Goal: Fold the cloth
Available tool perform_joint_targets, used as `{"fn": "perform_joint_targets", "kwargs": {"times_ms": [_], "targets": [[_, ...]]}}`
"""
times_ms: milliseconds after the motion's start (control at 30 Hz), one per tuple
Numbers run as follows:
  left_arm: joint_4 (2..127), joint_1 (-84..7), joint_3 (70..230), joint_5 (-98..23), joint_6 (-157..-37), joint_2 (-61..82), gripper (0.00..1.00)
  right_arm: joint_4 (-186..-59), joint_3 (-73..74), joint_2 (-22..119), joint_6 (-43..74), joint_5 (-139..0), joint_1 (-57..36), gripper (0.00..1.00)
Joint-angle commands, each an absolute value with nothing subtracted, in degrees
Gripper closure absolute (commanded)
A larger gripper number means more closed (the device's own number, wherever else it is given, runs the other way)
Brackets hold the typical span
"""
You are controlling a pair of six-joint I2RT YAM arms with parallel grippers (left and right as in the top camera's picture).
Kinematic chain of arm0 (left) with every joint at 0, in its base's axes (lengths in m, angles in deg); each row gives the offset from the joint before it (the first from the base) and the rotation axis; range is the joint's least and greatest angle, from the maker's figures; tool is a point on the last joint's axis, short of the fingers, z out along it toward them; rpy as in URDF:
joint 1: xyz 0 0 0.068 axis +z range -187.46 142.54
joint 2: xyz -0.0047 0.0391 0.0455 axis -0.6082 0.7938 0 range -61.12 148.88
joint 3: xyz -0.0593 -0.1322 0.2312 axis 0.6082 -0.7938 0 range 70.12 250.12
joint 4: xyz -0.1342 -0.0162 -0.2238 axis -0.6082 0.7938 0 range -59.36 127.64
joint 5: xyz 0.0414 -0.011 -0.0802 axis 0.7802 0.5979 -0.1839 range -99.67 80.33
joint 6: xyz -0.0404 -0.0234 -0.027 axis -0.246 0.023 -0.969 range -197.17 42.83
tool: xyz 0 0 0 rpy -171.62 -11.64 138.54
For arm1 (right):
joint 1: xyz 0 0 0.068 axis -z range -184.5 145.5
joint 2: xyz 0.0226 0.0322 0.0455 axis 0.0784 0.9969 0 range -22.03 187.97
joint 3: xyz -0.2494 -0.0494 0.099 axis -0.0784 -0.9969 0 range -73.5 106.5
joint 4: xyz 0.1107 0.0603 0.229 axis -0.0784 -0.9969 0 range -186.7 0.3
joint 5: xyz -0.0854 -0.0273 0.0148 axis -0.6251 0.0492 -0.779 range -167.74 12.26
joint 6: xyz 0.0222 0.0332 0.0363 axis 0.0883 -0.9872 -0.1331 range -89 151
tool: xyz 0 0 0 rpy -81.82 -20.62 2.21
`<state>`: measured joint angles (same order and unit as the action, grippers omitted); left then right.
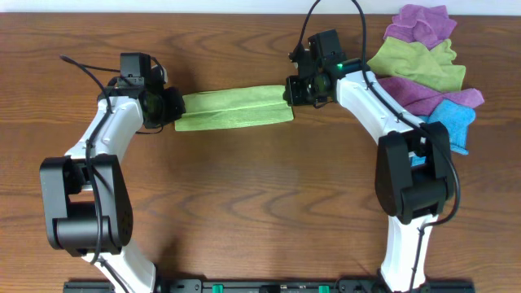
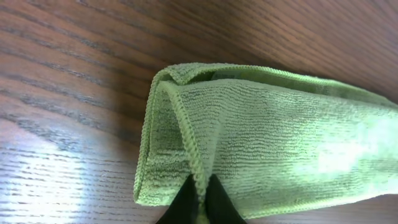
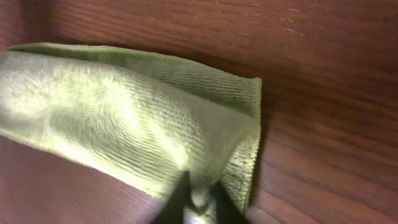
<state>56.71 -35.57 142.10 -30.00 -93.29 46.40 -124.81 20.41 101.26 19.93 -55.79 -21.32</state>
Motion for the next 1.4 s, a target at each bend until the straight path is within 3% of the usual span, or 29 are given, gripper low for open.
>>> {"fn": "perform_joint_targets", "kwargs": {"times_ms": [0, 33, 67, 133, 333, 433, 500, 567, 633, 667, 900, 1367], "targets": [[57.08, -35.00, 143.15, -28.60, -92.55, 46.97, 0.63, -125.14, 21.59, 101.87, 20.85, -56.33, -20.68, 0.53], [57.10, -35.00, 143.15, -28.63, -92.52, 46.97, 0.57, -125.29, 21.59, 101.87, 20.83, -56.33, -20.64, 0.41], [57.17, -35.00, 143.15, -28.60, -92.52, 46.97, 0.50, -125.38, 21.59, 101.87, 20.83, -56.33, -20.62, 0.37], [57.43, -35.00, 143.15, -28.63, -92.33, 46.97, 0.46, -125.47, 21.59, 101.87, 20.80, -56.33, -20.53, 0.32], [57.69, -35.00, 143.17, -28.84, -92.35, 46.44, 0.43, -125.93, 21.89, 101.71, 20.83, -56.33, -20.53, 0.29], [57.67, -35.00, 143.63, -28.80, -90.73, 44.85, 0.43, -127.06, 23.18, 101.23, 20.83, -56.33, -20.42, 0.50], [57.67, -35.05, 144.20, -28.82, -89.86, 43.43, 0.44, -127.65, 24.25, 100.71, 20.89, -56.33, -20.42, 0.75], [57.56, -35.27, 144.68, -28.80, -89.27, 41.90, 0.56, -128.22, 25.41, 100.27, 21.68, -56.33, -20.46, 0.98], [57.10, -35.62, 144.92, -28.69, -88.85, 40.43, 0.87, -128.75, 26.68, 100.12, 23.10, -56.60, -20.84, 0.98], [56.73, -35.86, 144.92, -28.50, -88.81, 40.06, 0.94, -128.72, 27.01, 100.12, 24.50, -57.47, -21.16, 0.98], [56.12, -39.55, 144.86, -17.89, -88.74, 42.86, 0.94, -128.70, 26.99, 100.16, 24.72, -72.55, -24.44, 0.99], [54.17, -42.35, 144.86, -16.08, -88.87, 48.50, 0.94, -125.71, 26.99, 104.73, 25.70, -73.23, -25.47, 0.99]]}}
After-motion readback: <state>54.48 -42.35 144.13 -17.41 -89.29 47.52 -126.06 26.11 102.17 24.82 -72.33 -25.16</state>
